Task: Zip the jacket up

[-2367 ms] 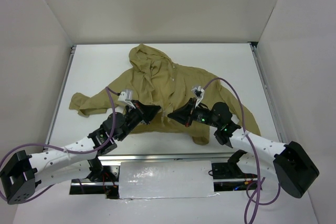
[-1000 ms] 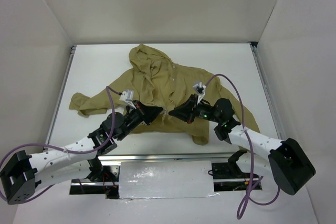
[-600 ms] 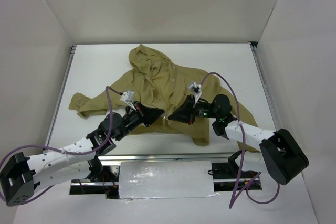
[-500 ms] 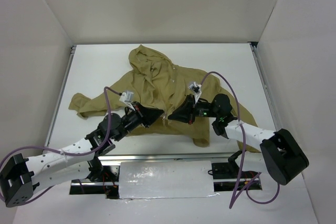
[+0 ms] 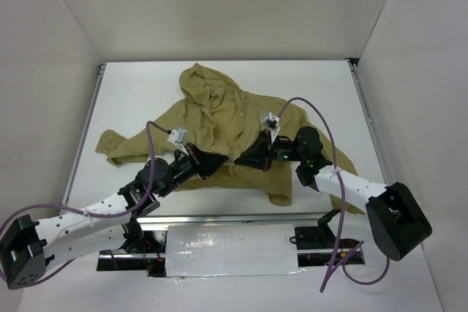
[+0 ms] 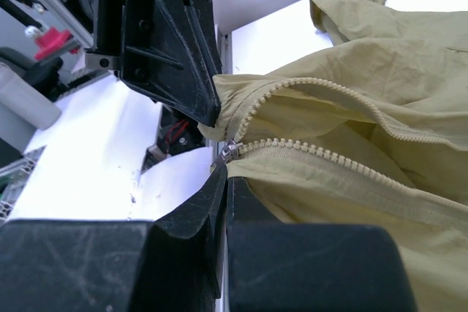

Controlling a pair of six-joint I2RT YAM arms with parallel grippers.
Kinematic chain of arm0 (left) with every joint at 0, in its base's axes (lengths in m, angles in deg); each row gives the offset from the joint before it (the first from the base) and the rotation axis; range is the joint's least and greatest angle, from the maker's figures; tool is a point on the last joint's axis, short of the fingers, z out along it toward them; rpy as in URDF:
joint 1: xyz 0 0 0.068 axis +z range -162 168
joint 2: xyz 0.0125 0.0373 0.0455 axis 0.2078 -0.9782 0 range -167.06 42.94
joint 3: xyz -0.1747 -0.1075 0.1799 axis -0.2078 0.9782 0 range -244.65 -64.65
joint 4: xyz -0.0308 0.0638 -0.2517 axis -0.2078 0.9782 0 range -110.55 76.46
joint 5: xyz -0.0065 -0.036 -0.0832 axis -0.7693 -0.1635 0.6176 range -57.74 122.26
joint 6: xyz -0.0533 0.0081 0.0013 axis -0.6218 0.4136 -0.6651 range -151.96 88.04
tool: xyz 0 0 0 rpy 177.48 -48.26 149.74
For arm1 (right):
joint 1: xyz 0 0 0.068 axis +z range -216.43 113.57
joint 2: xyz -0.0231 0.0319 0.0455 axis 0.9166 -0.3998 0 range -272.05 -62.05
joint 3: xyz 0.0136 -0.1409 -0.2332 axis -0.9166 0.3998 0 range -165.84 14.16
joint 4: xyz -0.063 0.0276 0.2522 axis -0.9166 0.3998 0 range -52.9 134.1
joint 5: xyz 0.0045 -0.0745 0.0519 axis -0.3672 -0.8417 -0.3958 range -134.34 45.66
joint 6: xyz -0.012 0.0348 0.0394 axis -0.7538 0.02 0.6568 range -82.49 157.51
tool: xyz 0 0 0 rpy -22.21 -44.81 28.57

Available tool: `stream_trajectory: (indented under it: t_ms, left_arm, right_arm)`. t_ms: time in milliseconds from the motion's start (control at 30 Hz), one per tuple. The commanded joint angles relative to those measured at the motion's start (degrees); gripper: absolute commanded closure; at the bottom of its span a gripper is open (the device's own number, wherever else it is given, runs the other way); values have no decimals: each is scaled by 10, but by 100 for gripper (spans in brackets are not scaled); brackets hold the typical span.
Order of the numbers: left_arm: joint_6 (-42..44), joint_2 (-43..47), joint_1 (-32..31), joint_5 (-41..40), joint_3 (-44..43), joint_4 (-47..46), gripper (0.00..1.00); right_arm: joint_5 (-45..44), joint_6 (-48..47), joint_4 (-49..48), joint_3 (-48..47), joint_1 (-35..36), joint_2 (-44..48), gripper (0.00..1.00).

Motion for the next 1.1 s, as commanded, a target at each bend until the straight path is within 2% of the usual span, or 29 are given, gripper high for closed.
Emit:
stream_trajectory:
  t_ms: [0, 300, 433, 600, 800, 1000, 1067]
  left_arm:
    - [-7, 10, 0, 26, 7, -5, 100]
    - [-56, 12, 0, 32, 45, -55, 100]
    - [-67, 10, 0, 34, 54, -69, 100]
    - [-77, 2, 0, 49, 65, -108, 100]
    - [-54, -16, 2, 71, 66, -135, 100]
    - [-19, -32, 6, 105, 74, -177, 100]
    - [-11, -41, 9, 125, 73, -191, 100]
  right_arm:
    - [-12, -47, 10, -31, -4, 22, 100]
    - [-9, -51, -4, -31, -4, 18, 100]
    - [6, -34, -39, -29, -8, 14, 100]
    - [29, 19, -117, -27, -13, -12, 100]
    - [75, 78, -167, -47, -16, -48, 100]
    - [74, 176, -275, -35, -16, -84, 100]
    - [63, 196, -283, -31, -15, -84, 100]
